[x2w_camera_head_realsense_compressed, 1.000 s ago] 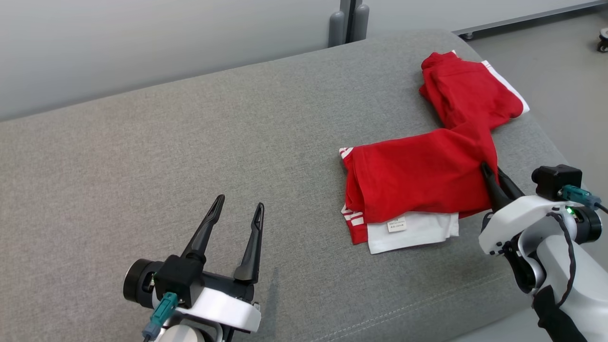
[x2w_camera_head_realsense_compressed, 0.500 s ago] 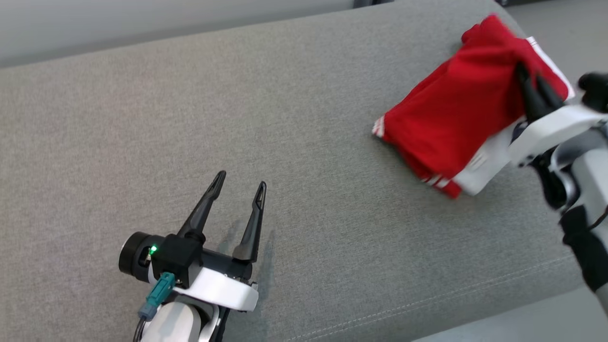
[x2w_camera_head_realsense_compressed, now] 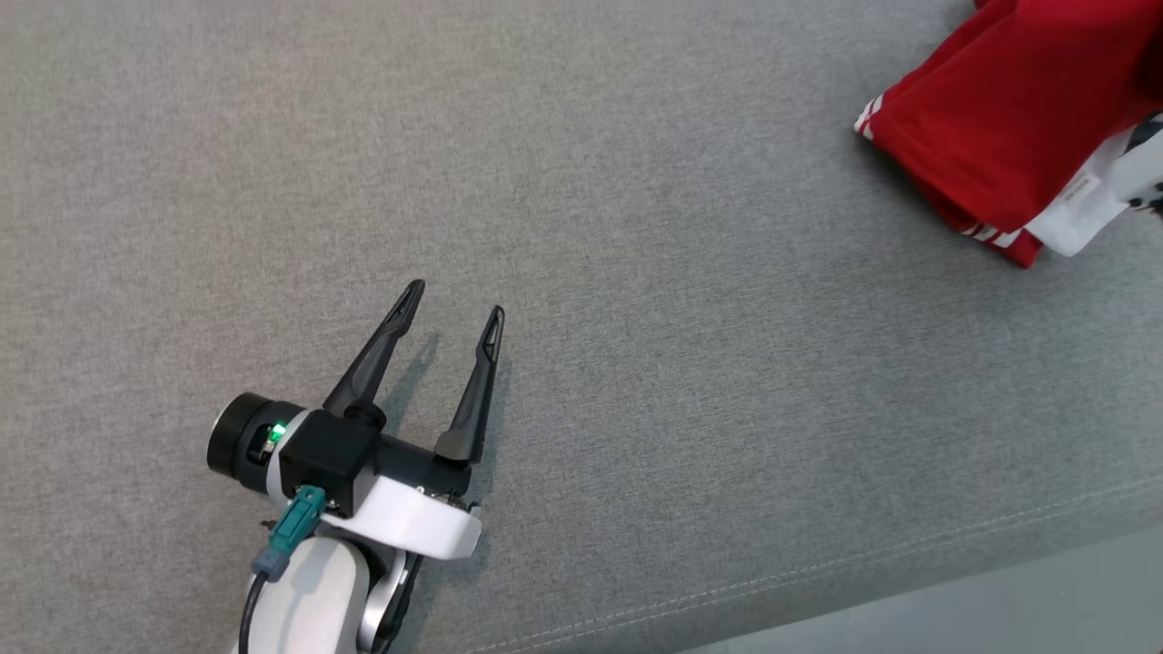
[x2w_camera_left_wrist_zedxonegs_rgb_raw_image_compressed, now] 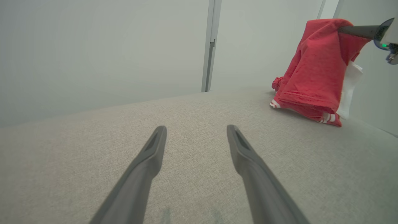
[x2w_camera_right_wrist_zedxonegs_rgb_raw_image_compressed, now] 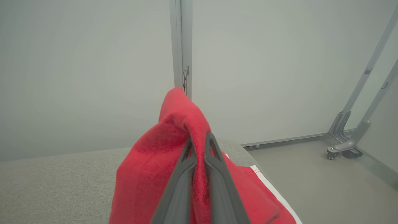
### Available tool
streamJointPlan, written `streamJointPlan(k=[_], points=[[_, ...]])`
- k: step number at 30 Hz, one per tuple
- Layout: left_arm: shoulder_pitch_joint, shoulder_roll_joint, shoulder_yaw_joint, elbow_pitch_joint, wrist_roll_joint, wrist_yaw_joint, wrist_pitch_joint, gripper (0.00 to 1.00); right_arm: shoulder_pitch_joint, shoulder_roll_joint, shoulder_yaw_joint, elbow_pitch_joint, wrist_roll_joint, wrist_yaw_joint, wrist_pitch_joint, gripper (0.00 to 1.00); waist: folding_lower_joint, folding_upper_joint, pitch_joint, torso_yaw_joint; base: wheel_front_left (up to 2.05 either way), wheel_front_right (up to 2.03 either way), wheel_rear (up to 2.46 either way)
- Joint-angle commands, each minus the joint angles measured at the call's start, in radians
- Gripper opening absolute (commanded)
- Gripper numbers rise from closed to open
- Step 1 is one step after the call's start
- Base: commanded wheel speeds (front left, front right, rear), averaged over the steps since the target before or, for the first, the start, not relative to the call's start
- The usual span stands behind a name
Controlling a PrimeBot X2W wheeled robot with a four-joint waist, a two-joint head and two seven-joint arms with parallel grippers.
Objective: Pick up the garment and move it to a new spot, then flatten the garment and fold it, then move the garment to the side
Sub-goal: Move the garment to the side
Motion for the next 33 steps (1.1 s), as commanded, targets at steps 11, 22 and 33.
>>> streamJointPlan(k=[11,22,33], points=[[-0.074,0.020,0.018,-0.037,0.026,-0.014,-0.010,1.00,-0.032,-0.054,-0.268,0.057,-0.070,0.001,-0.014,0.00,-0.0001,0.0000,0.113,0.043,0.00,0.00,0.00],[-0.092,0.033,0.005,-0.043,0.028,-0.018,-0.010,1.00,-0.049,-0.025,-0.610,0.133,-0.321,0.001,-0.014,0.05,-0.0001,0.0000,0.163,0.071,0.00,0.00,0.00],[-0.103,0.029,-0.004,-0.039,0.023,-0.015,-0.010,1.00,-0.053,0.080,-0.960,-0.004,-0.706,0.001,-0.014,1.00,-0.0001,0.0000,0.158,0.107,0.00,0.00,0.00]])
